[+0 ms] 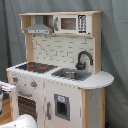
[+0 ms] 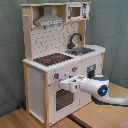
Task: Play with the kitchen
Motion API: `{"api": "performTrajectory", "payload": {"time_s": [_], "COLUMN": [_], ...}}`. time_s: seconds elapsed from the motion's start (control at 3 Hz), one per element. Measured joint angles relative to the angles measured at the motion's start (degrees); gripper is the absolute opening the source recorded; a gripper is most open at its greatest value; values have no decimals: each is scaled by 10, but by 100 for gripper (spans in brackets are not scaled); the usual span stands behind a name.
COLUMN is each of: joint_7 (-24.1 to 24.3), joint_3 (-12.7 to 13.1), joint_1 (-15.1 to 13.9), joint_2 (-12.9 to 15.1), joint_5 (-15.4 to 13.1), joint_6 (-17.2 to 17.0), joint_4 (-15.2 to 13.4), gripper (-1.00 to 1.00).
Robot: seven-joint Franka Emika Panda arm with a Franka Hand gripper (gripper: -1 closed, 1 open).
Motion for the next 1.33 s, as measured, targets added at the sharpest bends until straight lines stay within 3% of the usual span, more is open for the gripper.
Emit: {"api": "performTrajectory", "payload": {"time_s": [0.67,1.0,1.33], "joint_7": [-38,-42,-42], "joint_3": [-1,1,1], "joint_1": [-82,-121,-121], "joint_2": [0,0,0], "joint_5": [0,0,0], "joint_6": [3,9,9], "joint_4": [85,111,111], "gripper": [100,100,-100]}}
